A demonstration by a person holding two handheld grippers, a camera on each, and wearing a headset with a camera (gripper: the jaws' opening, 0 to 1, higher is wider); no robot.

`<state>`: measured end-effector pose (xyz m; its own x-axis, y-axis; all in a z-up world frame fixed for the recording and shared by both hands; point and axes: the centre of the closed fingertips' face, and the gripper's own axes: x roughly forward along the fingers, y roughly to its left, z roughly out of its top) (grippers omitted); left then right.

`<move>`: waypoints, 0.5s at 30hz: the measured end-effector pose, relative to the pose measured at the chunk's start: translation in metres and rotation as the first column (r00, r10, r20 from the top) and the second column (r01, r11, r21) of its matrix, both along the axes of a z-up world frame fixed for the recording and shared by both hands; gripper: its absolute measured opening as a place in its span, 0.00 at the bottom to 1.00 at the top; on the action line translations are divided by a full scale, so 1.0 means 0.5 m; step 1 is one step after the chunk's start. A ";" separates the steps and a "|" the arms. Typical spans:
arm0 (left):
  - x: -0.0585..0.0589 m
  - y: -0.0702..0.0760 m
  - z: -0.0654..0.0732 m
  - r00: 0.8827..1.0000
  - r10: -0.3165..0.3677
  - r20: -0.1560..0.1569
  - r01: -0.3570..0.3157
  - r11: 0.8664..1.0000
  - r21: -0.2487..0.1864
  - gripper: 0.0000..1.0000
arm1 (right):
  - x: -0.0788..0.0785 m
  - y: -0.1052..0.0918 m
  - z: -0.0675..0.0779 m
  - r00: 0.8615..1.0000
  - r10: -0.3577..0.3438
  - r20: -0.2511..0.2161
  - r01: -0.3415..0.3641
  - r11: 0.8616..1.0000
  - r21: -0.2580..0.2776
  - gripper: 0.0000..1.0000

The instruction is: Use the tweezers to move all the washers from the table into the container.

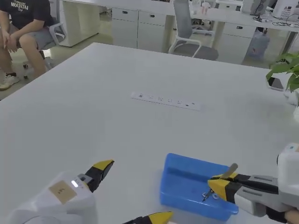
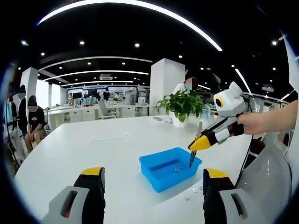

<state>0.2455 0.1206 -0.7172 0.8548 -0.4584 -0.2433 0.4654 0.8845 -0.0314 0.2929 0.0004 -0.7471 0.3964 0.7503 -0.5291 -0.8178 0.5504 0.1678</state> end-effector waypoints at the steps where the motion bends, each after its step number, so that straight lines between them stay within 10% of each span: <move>1: 0.000 -0.001 0.000 1.000 -0.002 -0.001 0.002 1.000 -0.001 0.88 | -0.008 -0.002 -0.008 1.000 -0.002 -0.011 0.002 1.000 -0.005 0.04; 15: -0.002 -0.004 -0.002 1.000 -0.009 -0.005 0.009 1.000 0.007 0.88 | -0.052 -0.041 -0.101 0.991 -0.034 -0.128 0.029 0.999 -0.040 0.04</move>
